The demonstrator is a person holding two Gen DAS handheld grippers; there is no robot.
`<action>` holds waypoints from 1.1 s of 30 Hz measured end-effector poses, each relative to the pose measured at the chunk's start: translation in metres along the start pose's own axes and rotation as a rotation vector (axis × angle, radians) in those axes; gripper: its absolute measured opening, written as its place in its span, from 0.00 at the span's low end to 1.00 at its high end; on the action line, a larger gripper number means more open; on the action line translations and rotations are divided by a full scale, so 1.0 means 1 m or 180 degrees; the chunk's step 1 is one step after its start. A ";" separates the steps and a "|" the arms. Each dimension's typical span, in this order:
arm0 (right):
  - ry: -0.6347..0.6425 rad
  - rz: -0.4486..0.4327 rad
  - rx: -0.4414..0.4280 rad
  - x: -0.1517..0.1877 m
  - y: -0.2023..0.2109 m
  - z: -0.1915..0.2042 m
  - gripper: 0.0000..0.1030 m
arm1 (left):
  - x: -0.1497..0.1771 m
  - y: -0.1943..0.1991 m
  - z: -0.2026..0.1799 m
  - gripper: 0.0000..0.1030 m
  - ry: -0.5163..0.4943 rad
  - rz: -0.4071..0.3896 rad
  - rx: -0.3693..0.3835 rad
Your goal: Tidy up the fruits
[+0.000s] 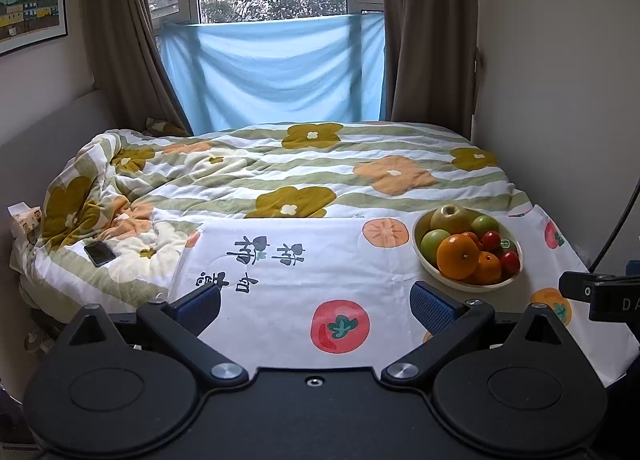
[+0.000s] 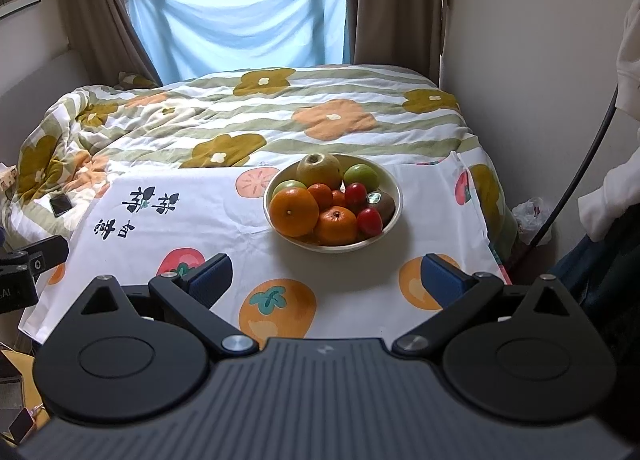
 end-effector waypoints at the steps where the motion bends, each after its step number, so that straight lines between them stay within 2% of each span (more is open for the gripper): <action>1: 0.0001 0.0002 -0.0003 0.000 0.000 0.000 1.00 | -0.001 0.000 0.000 1.00 0.0000 -0.0006 0.0003; 33: -0.0010 0.0035 0.0015 0.000 -0.006 -0.002 1.00 | -0.006 -0.006 -0.003 1.00 -0.0090 -0.0017 -0.0009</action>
Point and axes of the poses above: each gripper's, at about its wrist camera, not at the fingertips, and y roughly against the way its jaws point, z to its left, x to its underside, the point moved 10 cm from there along -y, roughly the way its jaws point, and after that the axes turned 1 degree about z, right-handed, at the moved point
